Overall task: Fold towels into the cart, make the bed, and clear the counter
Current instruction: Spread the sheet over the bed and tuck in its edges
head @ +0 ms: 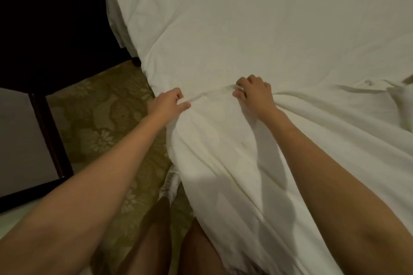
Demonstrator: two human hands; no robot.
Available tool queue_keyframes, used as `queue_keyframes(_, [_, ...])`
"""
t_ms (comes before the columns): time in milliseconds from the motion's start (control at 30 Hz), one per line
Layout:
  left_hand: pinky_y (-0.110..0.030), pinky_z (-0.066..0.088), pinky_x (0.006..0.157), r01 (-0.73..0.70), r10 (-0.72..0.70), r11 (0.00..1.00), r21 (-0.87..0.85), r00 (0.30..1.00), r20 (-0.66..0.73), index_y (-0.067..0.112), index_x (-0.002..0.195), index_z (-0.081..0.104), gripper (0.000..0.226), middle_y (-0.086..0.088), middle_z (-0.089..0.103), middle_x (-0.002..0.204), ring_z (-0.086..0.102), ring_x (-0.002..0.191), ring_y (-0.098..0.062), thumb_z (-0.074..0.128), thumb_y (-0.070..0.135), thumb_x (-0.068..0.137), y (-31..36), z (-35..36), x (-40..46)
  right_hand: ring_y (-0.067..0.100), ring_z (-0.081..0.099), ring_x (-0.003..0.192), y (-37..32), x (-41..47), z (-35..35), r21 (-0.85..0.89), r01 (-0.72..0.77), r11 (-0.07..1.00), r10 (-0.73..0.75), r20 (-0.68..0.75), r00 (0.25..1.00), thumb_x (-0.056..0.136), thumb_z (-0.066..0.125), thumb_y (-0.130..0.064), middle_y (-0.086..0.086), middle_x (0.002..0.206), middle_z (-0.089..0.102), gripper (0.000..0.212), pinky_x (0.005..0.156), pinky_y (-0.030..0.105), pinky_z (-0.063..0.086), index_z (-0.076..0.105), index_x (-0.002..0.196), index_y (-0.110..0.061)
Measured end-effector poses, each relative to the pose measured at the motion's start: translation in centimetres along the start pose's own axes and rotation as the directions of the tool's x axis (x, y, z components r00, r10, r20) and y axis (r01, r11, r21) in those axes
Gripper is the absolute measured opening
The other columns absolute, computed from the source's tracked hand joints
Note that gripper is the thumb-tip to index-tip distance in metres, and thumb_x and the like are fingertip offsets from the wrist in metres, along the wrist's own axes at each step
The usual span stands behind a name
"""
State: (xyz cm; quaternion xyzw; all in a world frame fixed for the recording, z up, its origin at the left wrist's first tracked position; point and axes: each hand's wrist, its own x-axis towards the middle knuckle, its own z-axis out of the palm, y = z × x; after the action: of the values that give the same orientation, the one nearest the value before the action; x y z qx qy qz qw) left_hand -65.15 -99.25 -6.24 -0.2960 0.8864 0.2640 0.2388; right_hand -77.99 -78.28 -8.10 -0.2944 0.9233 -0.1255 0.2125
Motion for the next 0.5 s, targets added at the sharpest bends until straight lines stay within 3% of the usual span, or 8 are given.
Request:
queue_keyframes(67, [-0.034,0.039,0.083,-0.087,0.086,0.994,0.064,0.996,0.021,0.023,0.124,0.05,0.041,-0.002,0.055,0.122,0.052,0.111,-0.024,0.058,0.042,0.089,1.1,0.2,0.1,0.032,0.039,0.129,0.7,-2.0,-0.2,0.002,-0.022,1.0,0.022,-0.014,1.0,0.093,0.055,-0.032,0.013,0.138,0.046,0.045,0.107,0.048,0.022,0.049,0.133,-0.013])
queue_keyframes(167, [-0.038,0.031,0.103,-0.306,0.312,0.94,0.149,0.95,-0.016,0.02,0.141,0.038,0.053,-0.005,0.041,0.144,0.039,0.131,-0.025,0.056,0.032,0.092,4.6,1.0,-0.4,0.025,0.014,0.146,2.4,-5.7,-2.0,-0.08,-0.125,0.989,0.123,-0.033,0.992,0.097,0.047,-0.036,0.007,0.157,0.02,0.059,0.114,0.053,0.007,0.026,0.148,-0.014])
queue_keyframes(333, [-0.041,0.023,0.111,-0.625,0.639,0.727,0.285,0.767,0.051,0.017,0.138,0.043,0.046,-0.003,0.042,0.143,0.032,0.136,-0.022,0.05,0.027,0.094,13.2,2.9,-2.6,0.018,0.0,0.147,6.6,-14.3,-4.8,-0.05,-0.396,0.917,0.393,-0.063,0.917,0.101,0.034,-0.04,0.001,0.16,0.005,0.059,0.116,0.049,0.001,0.014,0.151,-0.017])
queue_keyframes(500, [-0.039,0.023,0.111,-0.791,0.786,0.556,0.254,0.6,0.147,0.014,0.137,0.045,0.045,-0.006,0.045,0.141,0.036,0.133,-0.024,0.052,0.021,0.093,22.5,6.0,-7.5,0.017,-0.002,0.147,10.3,-24.8,-6.6,0.075,-0.624,0.778,0.628,-0.125,0.768,0.101,0.034,-0.038,0.0,0.16,0.003,0.058,0.116,0.047,-0.001,0.014,0.151,-0.016])
